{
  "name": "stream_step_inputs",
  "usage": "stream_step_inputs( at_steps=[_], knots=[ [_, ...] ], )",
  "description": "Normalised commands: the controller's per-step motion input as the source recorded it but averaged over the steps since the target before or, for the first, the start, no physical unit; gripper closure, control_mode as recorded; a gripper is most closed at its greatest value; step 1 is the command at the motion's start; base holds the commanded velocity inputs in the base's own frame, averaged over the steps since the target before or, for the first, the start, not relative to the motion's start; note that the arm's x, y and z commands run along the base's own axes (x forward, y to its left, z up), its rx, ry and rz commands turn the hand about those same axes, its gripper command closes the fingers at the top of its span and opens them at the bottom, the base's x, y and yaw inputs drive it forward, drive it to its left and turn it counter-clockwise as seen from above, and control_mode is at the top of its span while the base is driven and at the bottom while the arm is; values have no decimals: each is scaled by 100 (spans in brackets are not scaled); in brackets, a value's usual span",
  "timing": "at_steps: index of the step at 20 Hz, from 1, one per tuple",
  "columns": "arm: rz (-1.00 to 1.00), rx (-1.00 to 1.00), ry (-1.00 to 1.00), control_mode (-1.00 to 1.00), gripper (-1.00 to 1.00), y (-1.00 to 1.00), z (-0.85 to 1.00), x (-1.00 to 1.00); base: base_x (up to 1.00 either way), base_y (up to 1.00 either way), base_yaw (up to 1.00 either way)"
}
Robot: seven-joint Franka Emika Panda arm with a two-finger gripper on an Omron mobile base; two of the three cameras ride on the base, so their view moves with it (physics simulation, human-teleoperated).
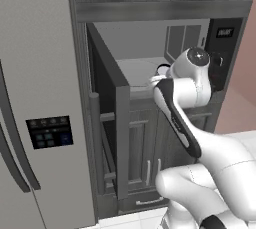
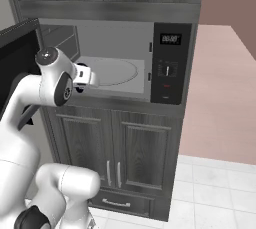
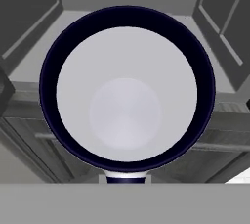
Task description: Pick the mug from the counter and place it inside the microwave. Then close the microwave.
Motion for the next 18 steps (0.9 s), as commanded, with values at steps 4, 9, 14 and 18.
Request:
stream_step_inputs(
  at_steps=[4, 9, 14, 18],
  knots=[
    [3, 0, 11, -100, 100, 0, 9, 0, 0, 0, 0],
    [1, 0, 8, -100, 100, 0, 7, 0, 0, 0, 0],
    [0, 0, 2, -100, 100, 0, -2, 6, 0, 0, 0],
    [0, 0, -6, -100, 100, 0, -14, 16, 0, 0, 0]
  ],
)
